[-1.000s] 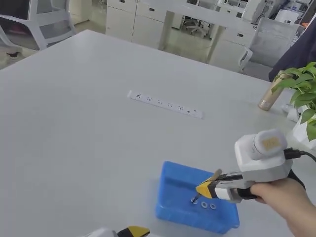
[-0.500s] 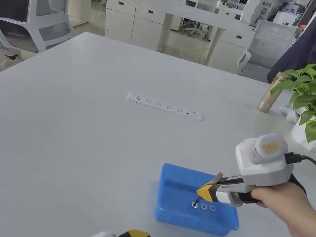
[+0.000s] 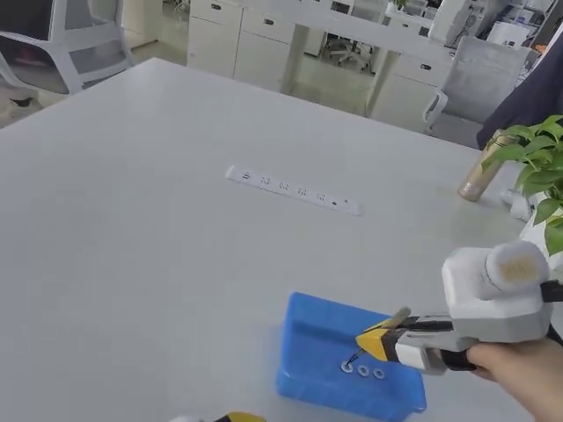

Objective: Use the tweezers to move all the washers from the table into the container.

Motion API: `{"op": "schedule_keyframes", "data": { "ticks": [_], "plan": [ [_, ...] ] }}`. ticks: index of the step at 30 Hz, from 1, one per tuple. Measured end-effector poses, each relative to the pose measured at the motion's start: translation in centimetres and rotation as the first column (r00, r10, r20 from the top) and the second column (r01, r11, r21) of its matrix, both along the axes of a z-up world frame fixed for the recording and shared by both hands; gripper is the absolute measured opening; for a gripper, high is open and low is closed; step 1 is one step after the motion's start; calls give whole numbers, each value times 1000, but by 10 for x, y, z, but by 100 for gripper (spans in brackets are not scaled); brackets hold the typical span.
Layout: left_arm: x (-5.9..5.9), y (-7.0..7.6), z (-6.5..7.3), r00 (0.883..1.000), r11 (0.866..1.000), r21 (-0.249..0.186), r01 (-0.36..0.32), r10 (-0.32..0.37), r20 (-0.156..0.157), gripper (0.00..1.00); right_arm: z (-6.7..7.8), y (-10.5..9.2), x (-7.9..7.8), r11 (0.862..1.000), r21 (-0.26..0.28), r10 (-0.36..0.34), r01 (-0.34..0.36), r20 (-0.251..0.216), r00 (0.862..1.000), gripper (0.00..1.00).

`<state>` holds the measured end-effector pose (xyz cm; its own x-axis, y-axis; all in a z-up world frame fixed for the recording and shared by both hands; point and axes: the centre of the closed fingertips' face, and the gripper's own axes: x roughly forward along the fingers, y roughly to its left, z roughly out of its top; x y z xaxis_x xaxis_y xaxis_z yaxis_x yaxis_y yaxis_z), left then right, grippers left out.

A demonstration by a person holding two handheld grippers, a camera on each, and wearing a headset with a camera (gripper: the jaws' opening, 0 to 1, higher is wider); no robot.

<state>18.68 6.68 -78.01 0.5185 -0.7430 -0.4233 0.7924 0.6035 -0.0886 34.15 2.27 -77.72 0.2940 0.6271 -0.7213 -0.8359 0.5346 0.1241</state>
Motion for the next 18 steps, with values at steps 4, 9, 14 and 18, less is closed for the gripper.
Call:
{"op": "schedule_keyframes", "data": {
  "ticks": [4, 9, 14, 18],
  "plan": [
    [0, 0, 0, 1000, 1000, 2, 1, -1, 0, 70, 14, 1, -10, 999, 34, 1, -1, 16, 1000, 3],
    [0, -1, 0, 1000, 1000, 2, 3, -3, -1, 69, 26, 2, -21, 998, 64, 4, -6, 29, 1000, 3],
    [0, 0, 0, 1000, 1000, 4, 1, -1, 0, 69, 31, 8, -41, 996, 76, 35, -36, 25, 999, 3],
    [1, 0, -1, 1000, 1000, 4, -4, 4, 0, 69, 25, 13, -56, 995, 87, 56, -55, -6, 998, 3]
  ]
}}
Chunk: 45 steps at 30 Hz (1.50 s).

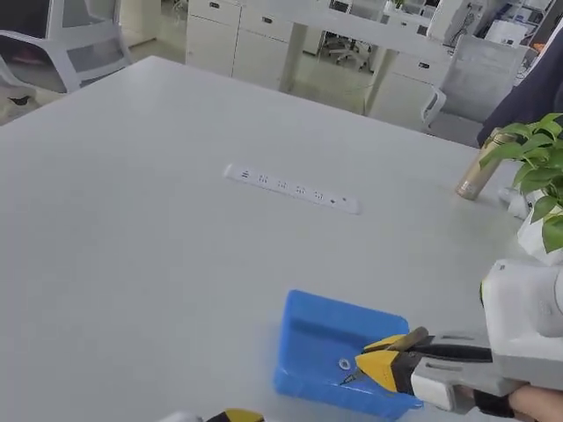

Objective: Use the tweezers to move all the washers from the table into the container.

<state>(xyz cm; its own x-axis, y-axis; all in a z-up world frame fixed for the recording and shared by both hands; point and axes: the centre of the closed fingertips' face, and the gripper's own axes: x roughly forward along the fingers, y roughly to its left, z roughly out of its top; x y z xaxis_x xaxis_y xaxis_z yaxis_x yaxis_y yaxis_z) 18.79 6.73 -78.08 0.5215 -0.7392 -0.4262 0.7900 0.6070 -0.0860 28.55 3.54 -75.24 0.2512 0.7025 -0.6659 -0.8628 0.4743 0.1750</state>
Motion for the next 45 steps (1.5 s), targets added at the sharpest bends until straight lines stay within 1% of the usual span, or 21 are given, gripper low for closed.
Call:
{"op": "schedule_keyframes", "data": {
  "ticks": [3, 5, 8, 9, 12, 17, 24, 31, 33, 38, 41, 45],
  "plan": [
    [0, 0, 0, 1000, 1000, 3, 2, -2, 1, 69, -13, 1, -6, 1000, -11, 15, -15, -25, 1000, 3],
    [0, 0, -1, 1000, 1000, 4, 2, -2, 1, 69, -21, 0, -7, 1000, -24, 14, -14, -34, 999, 3],
    [0, 0, -1, 1000, 1000, 4, 0, 0, -1, 69, -35, -1, -8, 999, -36, 9, -12, -60, 998, 3],
    [1, 0, -1, 1000, 1000, 4, -1, 1, -1, 69, -38, -1, -9, 999, -40, 12, -15, -64, 998, 3],
    [0, 0, -1, 1000, 1000, 5, 2, -2, -3, 69, -49, -1, -13, 996, -82, 39, -44, -57, 998, 3],
    [0, 0, -2, 1000, 1000, 7, 3, -3, -5, 69, -55, 4, -14, 996, -77, 48, -53, -64, 997, 3],
    [0, 1, -2, 1000, 1000, 9, 1, -1, -4, 69, -62, 3, -15, 991, -109, 64, -71, -65, 996, 3],
    [-1, 0, -2, 1000, 1000, 7, 2, -2, -7, 69, -63, 5, -15, 991, -113, 70, -77, -67, 995, 3],
    [-1, 0, -2, 1000, 1000, 8, 3, -3, -6, 69, -65, 4, -14, 988, -127, 78, -85, -60, 995, 3],
    [-1, 0, -2, 1000, 1000, 8, 4, -4, -7, 69, -67, 4, -18, 985, -144, 92, -99, -59, 994, 3],
    [-1, 0, -2, 1000, 1000, 9, 4, -3, -7, 69, -67, 4, -18, 984, -149, 95, -101, -46, 994, 3],
    [-1, 0, -2, 1000, 1000, 10, 4, -4, -6, 69, -67, 6, -22, 977, -169, 127, -128, -15, 992, 3]
  ]
}}
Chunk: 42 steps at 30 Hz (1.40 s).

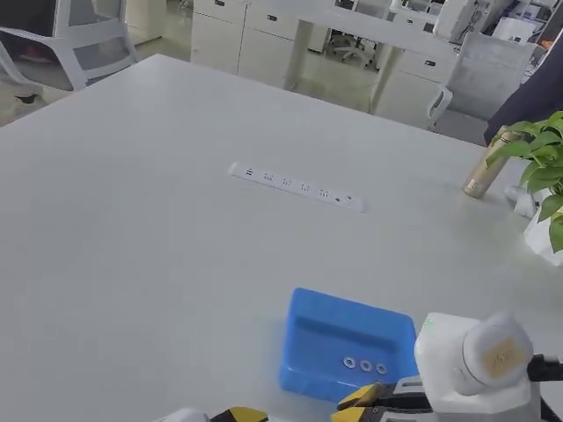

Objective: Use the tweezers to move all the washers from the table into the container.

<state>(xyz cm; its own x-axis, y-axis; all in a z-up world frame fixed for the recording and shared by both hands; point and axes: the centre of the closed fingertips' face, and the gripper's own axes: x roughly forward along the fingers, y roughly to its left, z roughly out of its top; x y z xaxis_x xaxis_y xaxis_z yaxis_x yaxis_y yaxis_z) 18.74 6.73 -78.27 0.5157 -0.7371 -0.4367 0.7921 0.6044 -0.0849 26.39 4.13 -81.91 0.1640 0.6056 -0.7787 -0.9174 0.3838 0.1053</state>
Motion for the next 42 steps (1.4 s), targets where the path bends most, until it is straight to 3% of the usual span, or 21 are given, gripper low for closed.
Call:
{"op": "schedule_keyframes", "data": {
  "ticks": [3, 7, 31, 42],
  "plan": [
    [0, 0, 0, 1000, 1000, 1, 0, 0, 0, 69, 0, 0, 1, 1000, 13, -15, 15, -1, 1000, 3],
    [0, 0, 0, 1000, 1000, -1, 0, 0, 0, 69, 9, 5, -3, 992, 95, -75, 80, -51, 996, 3],
    [-1, -1, 0, 1000, 1000, -2, 6, -6, 0, 69, 54, -9, 17, 979, 165, -119, 121, -24, 993, 3],
    [-3, -1, -1, 1000, 1000, 2, 15, -15, -4, 69, 69, -8, 36, 962, 217, -171, 167, 0, 985, 3]
  ]
}}
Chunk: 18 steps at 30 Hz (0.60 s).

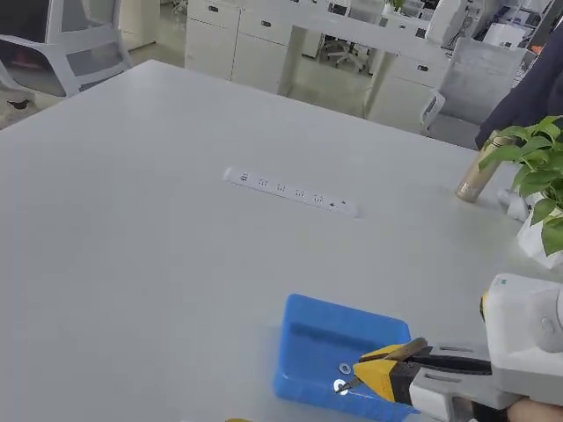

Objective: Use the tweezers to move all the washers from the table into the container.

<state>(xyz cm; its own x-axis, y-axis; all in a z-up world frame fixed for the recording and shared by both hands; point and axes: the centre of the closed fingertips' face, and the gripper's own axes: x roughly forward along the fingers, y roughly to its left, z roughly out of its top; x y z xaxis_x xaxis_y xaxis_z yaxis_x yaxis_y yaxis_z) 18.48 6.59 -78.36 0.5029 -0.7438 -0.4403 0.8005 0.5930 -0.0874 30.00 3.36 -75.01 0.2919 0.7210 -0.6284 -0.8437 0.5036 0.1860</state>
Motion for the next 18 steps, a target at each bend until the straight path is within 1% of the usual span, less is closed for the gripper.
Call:
{"op": "schedule_keyframes", "data": {
  "ticks": [5, 9, 11, 15, 17, 18],
  "plan": [
    [0, 0, 0, 1000, 1000, -4, -4, 4, -3, 68, 4, 1, 8, 999, 27, -31, 31, 0, 1000, 3],
    [0, 0, 0, 1000, 1000, -6, 3, -3, -7, 68, 2, 0, 17, 998, 25, -54, 54, 2, 999, 3],
    [-2, -2, -1, 1000, 1000, -7, 10, -10, -14, 67, -1, -2, 24, 998, 13, -69, 69, 5, 998, 3],
    [-3, -3, 0, 1000, 1000, -12, 22, -23, -13, 67, -10, -7, 37, 994, -21, -105, 105, 12, 994, 3],
    [-4, -4, 0, 1000, 1000, -13, 27, -27, -9, 67, -12, -7, 41, 994, -27, -107, 108, 10, 994, 3],
    [-4, -4, 0, 1000, 1000, -10, 27, -27, -8, 67, -15, -8, 43, 994, -44, -99, 100, 20, 995, 3]
  ]
}}
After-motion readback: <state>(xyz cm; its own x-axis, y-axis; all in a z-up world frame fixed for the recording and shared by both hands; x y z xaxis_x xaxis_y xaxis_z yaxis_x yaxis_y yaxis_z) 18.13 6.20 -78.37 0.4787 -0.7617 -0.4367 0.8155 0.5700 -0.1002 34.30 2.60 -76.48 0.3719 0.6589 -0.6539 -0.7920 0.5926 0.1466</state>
